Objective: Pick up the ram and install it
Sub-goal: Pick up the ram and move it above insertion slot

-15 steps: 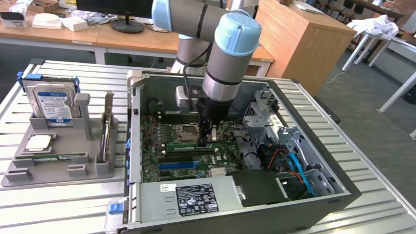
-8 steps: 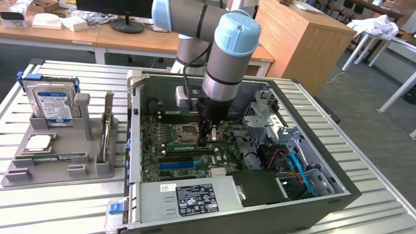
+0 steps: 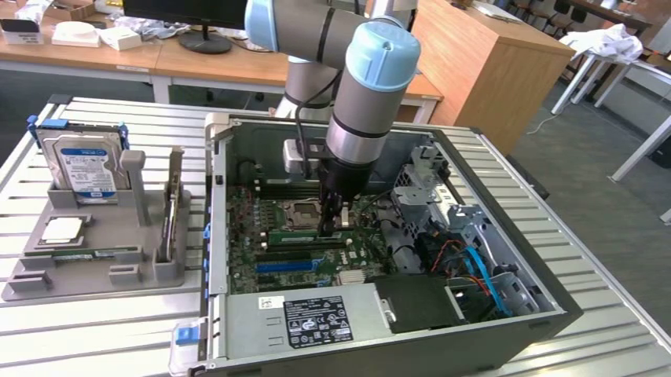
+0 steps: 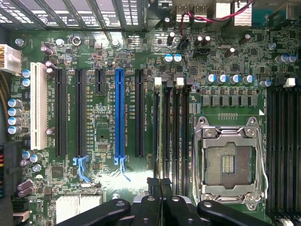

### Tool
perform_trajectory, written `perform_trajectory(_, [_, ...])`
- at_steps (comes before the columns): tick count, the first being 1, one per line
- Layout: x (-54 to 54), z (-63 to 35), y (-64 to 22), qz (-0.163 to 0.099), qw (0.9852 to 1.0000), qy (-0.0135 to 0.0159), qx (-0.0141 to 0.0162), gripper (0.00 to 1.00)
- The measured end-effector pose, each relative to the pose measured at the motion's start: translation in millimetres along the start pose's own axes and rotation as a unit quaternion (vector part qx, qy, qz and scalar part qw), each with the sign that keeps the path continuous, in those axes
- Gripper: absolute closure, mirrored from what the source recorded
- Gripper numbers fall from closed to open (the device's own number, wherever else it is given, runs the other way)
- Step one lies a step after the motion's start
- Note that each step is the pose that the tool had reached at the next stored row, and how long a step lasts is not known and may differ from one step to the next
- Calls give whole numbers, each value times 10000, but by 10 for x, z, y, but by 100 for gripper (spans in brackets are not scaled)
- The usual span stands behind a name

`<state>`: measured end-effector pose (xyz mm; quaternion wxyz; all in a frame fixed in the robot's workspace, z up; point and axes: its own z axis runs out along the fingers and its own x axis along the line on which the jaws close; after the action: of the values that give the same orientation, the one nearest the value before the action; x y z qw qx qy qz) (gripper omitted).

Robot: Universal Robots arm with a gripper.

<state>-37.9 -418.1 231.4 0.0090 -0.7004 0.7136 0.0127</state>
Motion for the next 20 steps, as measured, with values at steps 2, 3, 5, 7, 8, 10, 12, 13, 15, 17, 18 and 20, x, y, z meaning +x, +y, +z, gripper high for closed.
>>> perform_trajectory(2, [0,0,-1,0,10000,0,0,89])
perform_trajectory(3, [0,0,-3,1,10000,0,0,89])
perform_trajectory(5, [0,0,-4,0,10000,0,0,89])
perform_trajectory(7, [0,0,-4,-3,10000,0,0,89])
perform_trajectory(8, [0,0,-4,-7,10000,0,0,89])
perform_trajectory(10, [0,0,-4,-19,10000,0,0,89])
perform_trajectory(12, [0,0,-4,-35,10000,0,-1,89])
perform_trajectory(13, [0,0,-4,-45,10000,0,-1,89])
perform_trajectory(15, [0,0,-4,-68,10000,0,-2,89])
perform_trajectory(17, [0,0,-4,-87,10000,0,-3,89])
perform_trajectory(18, [0,0,-4,-92,10000,0,-3,89])
perform_trajectory(20, [0,0,-4,-95,10000,0,-3,89])
